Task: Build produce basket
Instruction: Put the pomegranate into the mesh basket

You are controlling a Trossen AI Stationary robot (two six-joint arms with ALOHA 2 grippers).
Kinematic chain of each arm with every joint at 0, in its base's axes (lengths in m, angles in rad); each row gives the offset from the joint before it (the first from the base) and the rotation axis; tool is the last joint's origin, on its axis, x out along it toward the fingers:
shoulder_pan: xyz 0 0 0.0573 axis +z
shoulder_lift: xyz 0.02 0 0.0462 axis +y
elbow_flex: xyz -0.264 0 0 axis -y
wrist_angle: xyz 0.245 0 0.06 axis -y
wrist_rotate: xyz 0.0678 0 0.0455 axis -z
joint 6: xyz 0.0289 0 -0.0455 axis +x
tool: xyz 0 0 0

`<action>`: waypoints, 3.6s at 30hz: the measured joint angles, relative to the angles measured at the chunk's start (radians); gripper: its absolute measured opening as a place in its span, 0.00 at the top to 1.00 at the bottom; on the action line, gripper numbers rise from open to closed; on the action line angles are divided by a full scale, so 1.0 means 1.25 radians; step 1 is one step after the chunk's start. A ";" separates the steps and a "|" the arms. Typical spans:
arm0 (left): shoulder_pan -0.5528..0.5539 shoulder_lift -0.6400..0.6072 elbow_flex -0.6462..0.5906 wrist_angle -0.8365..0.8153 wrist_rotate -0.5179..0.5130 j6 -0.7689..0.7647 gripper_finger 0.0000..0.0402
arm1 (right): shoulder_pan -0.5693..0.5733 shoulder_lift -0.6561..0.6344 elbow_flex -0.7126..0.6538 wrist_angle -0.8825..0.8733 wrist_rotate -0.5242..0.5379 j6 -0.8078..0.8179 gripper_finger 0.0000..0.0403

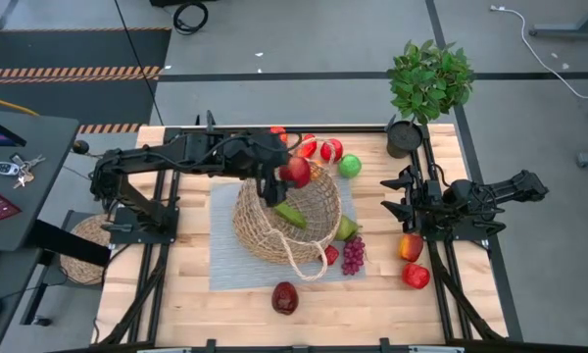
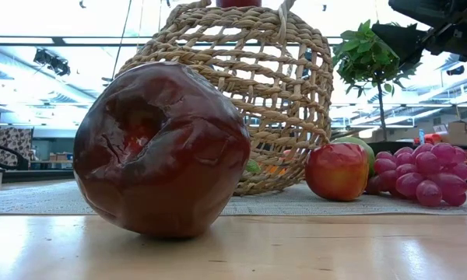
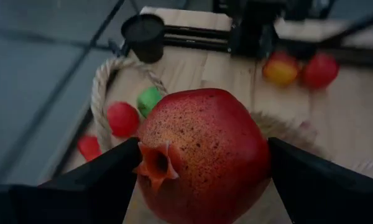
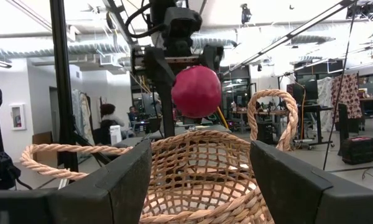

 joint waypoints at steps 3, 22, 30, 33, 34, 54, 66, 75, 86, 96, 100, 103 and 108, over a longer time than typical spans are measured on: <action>0.000 0.000 0.000 0.000 0.000 -0.130 0.17 | 0.000 0.000 0.000 0.000 0.000 0.000 0.32; 0.000 0.000 0.000 0.000 -0.001 -0.818 0.17 | 0.000 0.000 0.000 0.000 0.000 0.000 0.32; 0.000 0.000 0.000 0.001 -0.001 -0.853 0.17 | 0.000 0.000 0.000 0.000 0.000 0.000 0.32; 0.000 0.000 0.000 0.001 -0.001 -0.852 0.17 | 0.000 0.000 0.000 0.000 0.000 0.000 0.32; 0.000 0.000 0.000 0.001 -0.001 -0.852 0.17 | 0.000 0.000 0.000 0.000 0.000 0.000 0.32; 0.000 0.000 0.000 0.000 -0.002 -0.619 0.17 | 0.000 0.000 0.000 0.000 0.000 0.000 0.32; 0.000 0.000 0.000 0.000 -0.002 -0.103 0.17 | 0.000 0.000 0.000 0.000 0.000 0.000 0.32; 0.000 0.001 0.000 0.022 -0.001 -0.100 0.17 | 0.000 0.000 0.000 0.000 0.000 0.000 0.32; 0.000 0.083 -0.002 -0.060 0.004 -0.054 0.17 | 0.000 0.000 0.000 -0.001 0.000 0.000 0.32; -0.001 0.161 -0.002 -0.136 0.006 -0.023 0.17 | 0.000 0.000 0.000 0.000 -0.002 0.000 0.32; -0.001 0.165 -0.002 -0.129 0.006 0.001 0.17 | 0.000 0.000 0.000 -0.005 -0.004 0.000 0.32; -0.001 0.168 -0.002 -0.118 0.006 0.009 0.15 | 0.000 0.000 0.000 -0.003 -0.005 0.000 0.32; -0.001 0.177 -0.002 -0.114 0.005 0.008 0.08 | 0.000 0.000 0.000 -0.006 -0.005 0.000 0.32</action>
